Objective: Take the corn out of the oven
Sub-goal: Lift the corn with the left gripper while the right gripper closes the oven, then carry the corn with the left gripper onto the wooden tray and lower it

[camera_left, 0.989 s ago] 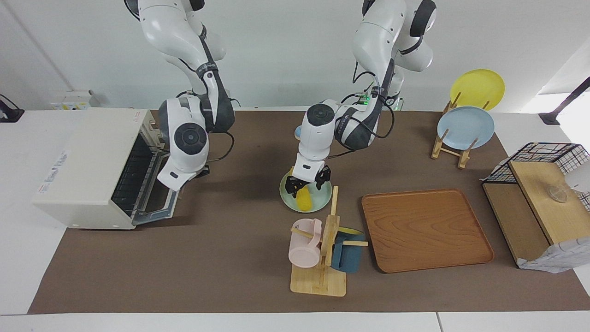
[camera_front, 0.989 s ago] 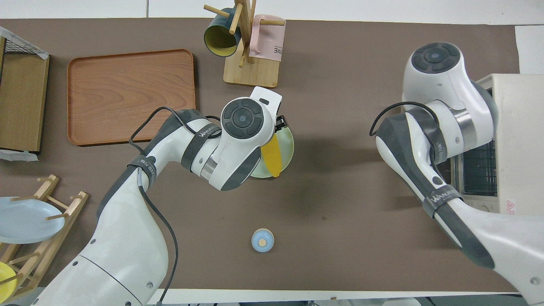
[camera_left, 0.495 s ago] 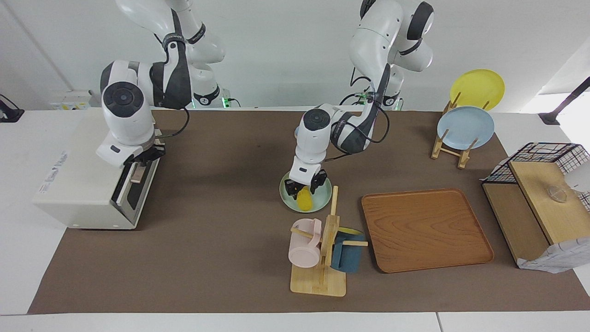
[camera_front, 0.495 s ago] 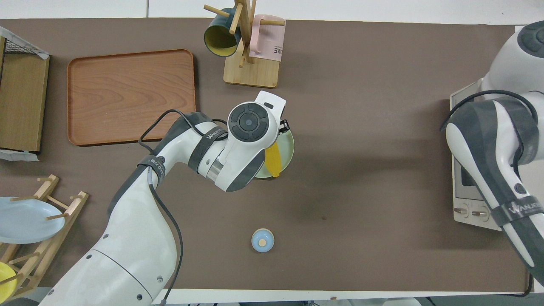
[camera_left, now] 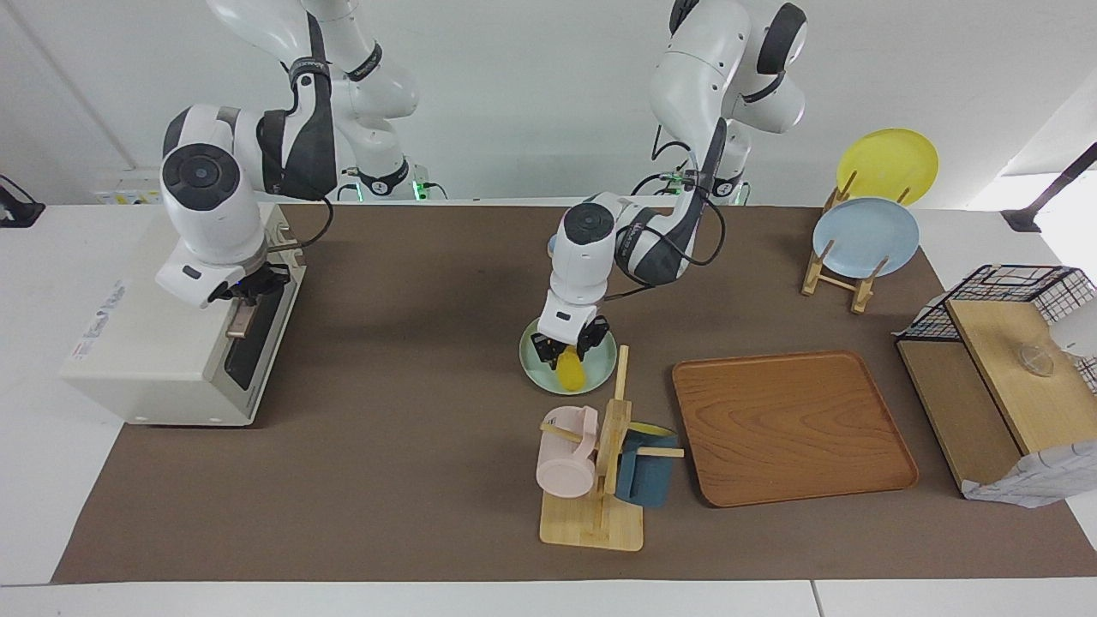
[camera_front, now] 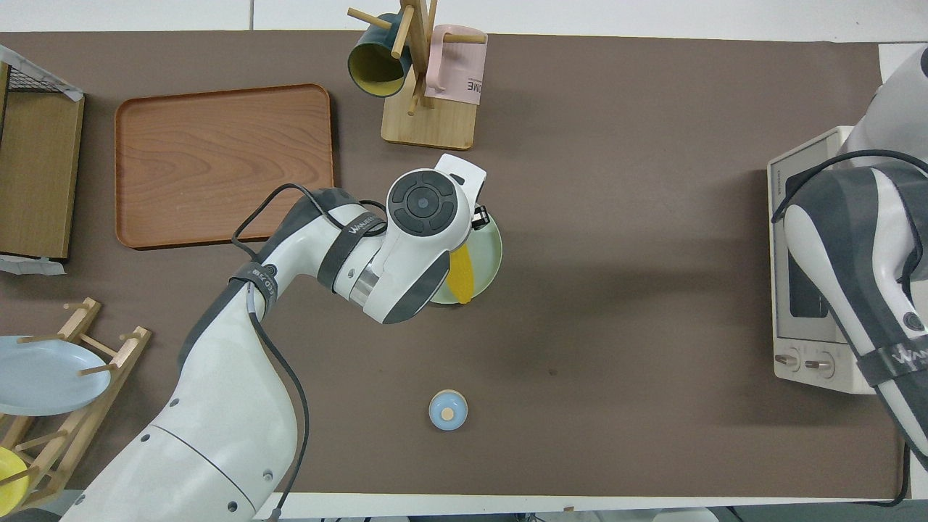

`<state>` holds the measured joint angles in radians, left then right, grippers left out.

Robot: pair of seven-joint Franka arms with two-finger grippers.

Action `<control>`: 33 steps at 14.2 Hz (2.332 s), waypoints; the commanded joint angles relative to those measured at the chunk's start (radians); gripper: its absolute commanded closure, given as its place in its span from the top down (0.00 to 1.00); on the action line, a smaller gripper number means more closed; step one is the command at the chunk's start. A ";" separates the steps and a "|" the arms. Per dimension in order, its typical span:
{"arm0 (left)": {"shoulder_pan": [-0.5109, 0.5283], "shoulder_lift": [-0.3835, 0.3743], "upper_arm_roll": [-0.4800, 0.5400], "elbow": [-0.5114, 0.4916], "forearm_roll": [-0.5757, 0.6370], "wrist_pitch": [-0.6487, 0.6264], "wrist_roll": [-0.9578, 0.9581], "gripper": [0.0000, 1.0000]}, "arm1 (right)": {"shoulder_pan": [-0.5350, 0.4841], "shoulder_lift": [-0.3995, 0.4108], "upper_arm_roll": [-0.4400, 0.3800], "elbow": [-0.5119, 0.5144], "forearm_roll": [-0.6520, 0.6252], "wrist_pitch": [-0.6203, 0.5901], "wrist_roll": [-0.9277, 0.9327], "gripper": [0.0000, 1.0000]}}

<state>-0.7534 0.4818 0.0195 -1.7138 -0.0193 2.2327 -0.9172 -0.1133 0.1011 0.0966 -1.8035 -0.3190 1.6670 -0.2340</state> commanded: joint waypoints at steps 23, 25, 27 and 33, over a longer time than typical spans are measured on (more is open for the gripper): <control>0.577 0.106 0.004 0.197 0.029 -0.076 0.810 0.00 | 0.040 -0.110 -0.083 0.360 0.293 -0.285 0.150 1.00; 0.563 0.106 0.004 0.209 0.024 -0.106 0.805 0.29 | 0.034 -0.107 -0.083 0.352 0.294 -0.283 0.145 1.00; 0.565 0.075 0.005 0.212 -0.039 -0.172 0.781 1.00 | 0.035 -0.107 -0.083 0.352 0.294 -0.283 0.150 1.00; 0.574 -0.270 0.005 0.200 -0.037 -0.591 0.785 1.00 | 0.012 -0.107 -0.091 0.354 0.294 -0.288 0.142 1.00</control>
<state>-0.1806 0.3340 0.0146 -1.4635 -0.0514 1.7305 -0.1232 -0.0854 -0.0126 0.0019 -1.4617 -0.0269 1.3953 -0.0928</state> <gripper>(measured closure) 0.000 0.000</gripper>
